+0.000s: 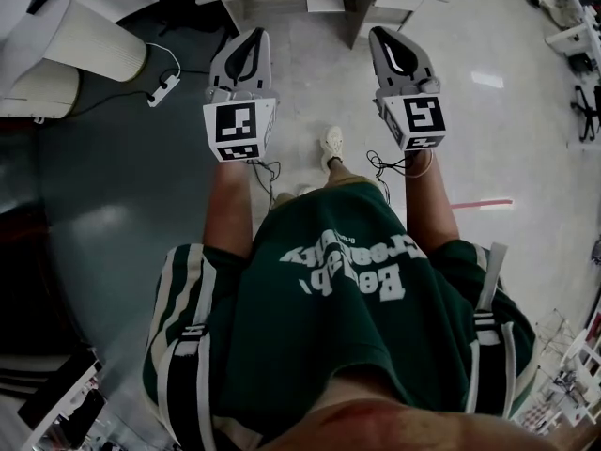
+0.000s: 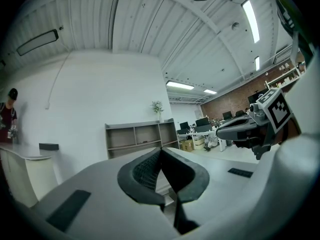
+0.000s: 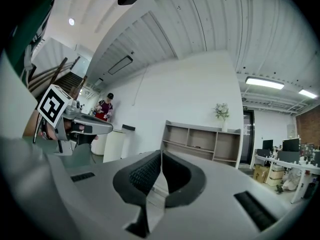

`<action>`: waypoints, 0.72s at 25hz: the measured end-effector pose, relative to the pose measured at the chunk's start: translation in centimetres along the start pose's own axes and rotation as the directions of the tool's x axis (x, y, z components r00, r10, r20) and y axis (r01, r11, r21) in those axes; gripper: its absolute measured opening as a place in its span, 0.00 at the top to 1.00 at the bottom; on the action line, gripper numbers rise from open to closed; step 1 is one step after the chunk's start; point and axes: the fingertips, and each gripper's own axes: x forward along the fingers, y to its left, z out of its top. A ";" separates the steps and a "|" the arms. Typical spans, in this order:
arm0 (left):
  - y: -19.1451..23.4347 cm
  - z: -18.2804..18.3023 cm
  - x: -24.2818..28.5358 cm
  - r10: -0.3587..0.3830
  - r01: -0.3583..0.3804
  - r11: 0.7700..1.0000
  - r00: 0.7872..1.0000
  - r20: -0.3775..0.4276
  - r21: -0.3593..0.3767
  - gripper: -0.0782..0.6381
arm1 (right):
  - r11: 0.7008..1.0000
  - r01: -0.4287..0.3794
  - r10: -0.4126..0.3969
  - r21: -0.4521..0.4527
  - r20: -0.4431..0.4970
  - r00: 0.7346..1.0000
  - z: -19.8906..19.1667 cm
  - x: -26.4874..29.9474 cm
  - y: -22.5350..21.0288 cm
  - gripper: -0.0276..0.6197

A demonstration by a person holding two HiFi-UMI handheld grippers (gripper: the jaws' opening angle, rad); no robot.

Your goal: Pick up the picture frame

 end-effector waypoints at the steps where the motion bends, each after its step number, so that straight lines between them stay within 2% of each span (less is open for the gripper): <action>1: 0.4 0.0 1.1 0.006 -0.006 1.000 1.000 0.000 0.001 0.87 | 1.000 -0.007 0.007 0.000 0.000 1.000 -0.1 1.1 -0.6 0.90; 9: 3.4 -0.7 10.2 0.040 -0.040 0.998 0.999 0.001 0.047 0.87 | 0.999 -0.053 0.053 -0.010 0.025 0.998 -0.8 9.9 -5.9 0.90; 18: 5.4 -1.5 19.6 0.058 -0.056 0.997 0.998 -0.037 0.051 0.87 | 0.996 -0.092 0.092 0.008 0.019 0.996 -2.3 18.4 -12.5 0.90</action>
